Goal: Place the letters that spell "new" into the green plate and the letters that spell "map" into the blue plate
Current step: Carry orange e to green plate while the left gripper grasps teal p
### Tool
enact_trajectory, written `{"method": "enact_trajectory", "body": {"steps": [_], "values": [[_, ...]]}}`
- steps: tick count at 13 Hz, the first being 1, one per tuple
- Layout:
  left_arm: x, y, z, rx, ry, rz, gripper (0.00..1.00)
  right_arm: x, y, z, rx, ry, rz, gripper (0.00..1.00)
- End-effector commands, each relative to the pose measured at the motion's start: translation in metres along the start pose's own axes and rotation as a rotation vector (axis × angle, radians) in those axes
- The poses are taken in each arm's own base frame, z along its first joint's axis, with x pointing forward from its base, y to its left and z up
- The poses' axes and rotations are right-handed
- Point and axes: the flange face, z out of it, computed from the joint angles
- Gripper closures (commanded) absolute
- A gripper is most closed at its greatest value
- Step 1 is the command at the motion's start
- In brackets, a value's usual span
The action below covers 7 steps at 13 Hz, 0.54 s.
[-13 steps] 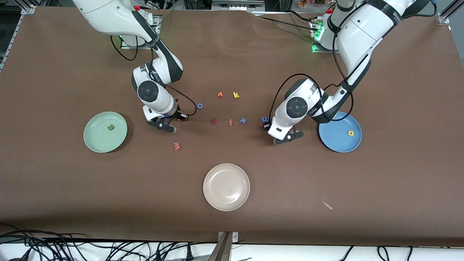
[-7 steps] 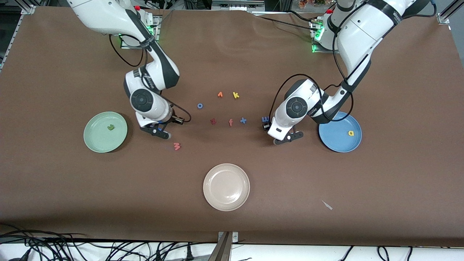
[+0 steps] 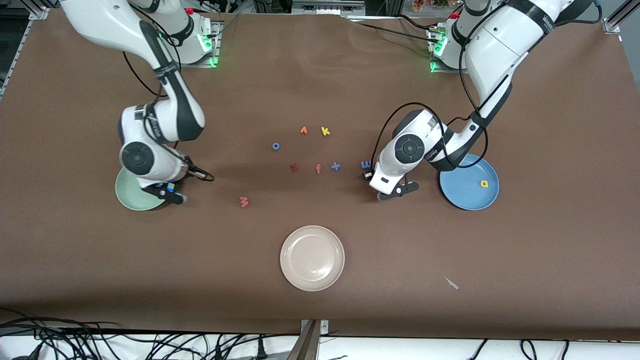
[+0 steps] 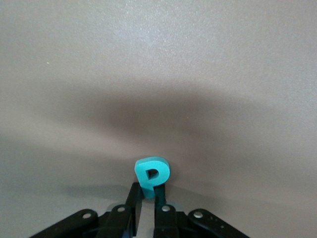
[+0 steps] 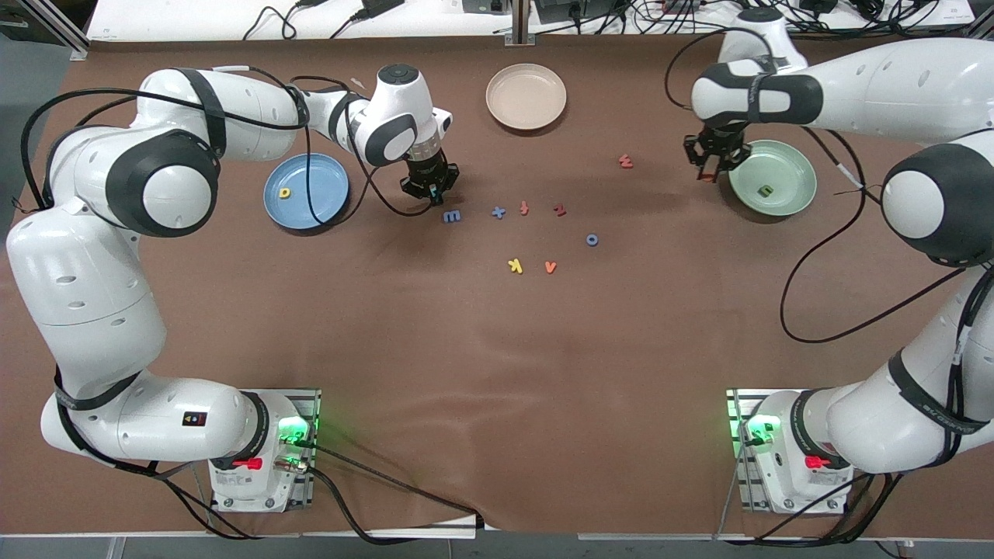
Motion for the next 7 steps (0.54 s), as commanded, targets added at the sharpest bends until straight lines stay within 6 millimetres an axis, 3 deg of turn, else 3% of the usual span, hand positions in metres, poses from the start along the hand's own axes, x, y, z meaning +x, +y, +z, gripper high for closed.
{"method": "enact_trajectory", "body": {"steps": [1,6,7], "values": [[0.012,-0.001,0.008,0.022,0.023,0.000,0.88,0.020,0.050,-0.010,-0.024,-0.023,-0.097,0.92],[0.012,-0.003,0.005,0.036,0.021,0.000,1.00,0.042,0.093,0.002,-0.053,-0.015,-0.148,0.88],[0.013,-0.003,0.004,0.037,0.021,-0.001,1.00,0.047,0.099,0.007,-0.054,-0.016,-0.148,0.66]]}}
